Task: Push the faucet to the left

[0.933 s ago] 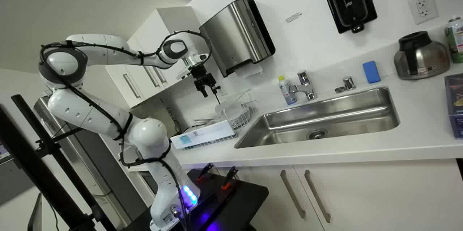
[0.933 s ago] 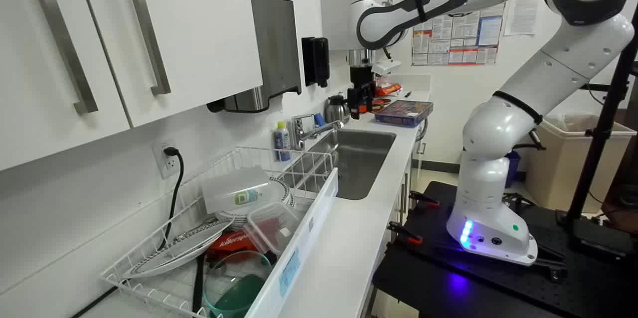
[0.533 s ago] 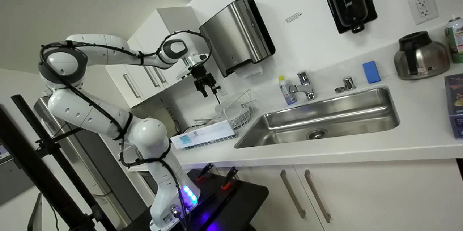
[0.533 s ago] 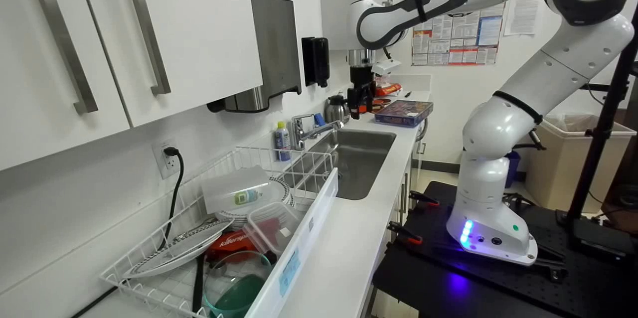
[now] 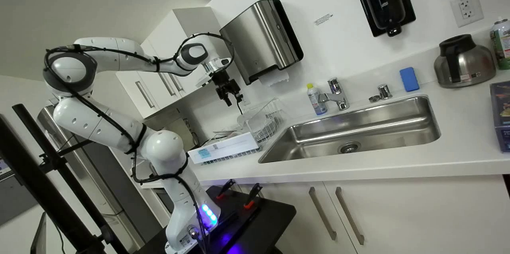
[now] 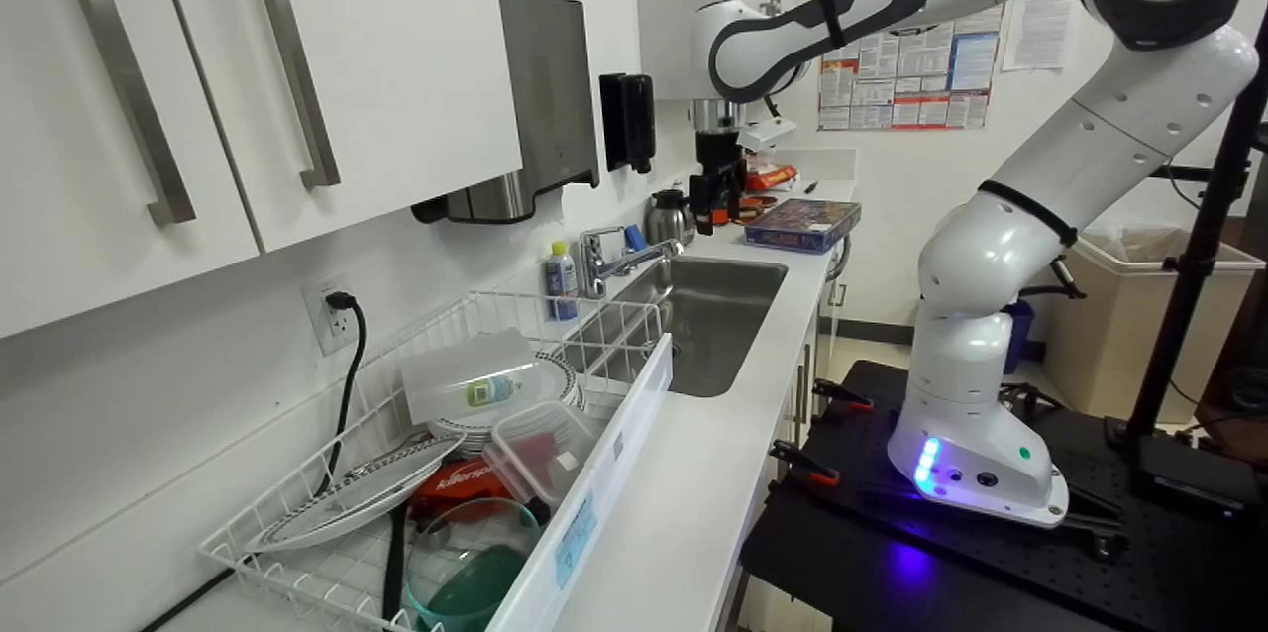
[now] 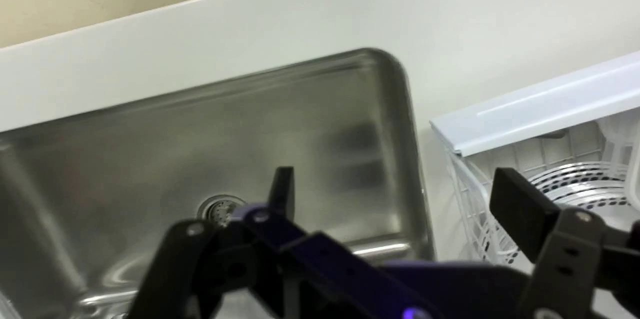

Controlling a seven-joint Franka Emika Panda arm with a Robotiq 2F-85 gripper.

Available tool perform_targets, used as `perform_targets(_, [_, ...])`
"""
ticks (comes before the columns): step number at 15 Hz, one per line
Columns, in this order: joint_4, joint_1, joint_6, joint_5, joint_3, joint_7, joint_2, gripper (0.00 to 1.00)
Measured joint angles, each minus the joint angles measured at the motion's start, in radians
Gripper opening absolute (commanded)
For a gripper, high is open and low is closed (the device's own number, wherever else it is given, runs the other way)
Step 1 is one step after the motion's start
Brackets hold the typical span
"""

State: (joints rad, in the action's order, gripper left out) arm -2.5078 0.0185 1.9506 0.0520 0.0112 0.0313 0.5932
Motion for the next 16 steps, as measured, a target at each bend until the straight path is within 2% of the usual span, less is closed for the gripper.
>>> perform_targets(3, [0.0,0.064,0.103,0.09,0.032,-0.001,-0.06,1.0])
perform_targets(8, [0.041,0.193,0.33,0.225,0.125,0.001,-0.253,1.0])
perform_targets(11, [0.087,0.214,0.351,0.258,0.13,0.014,-0.345,1.0])
perform_targets(16, [0.102,0.212,0.352,0.254,0.125,0.015,-0.359,1.0])
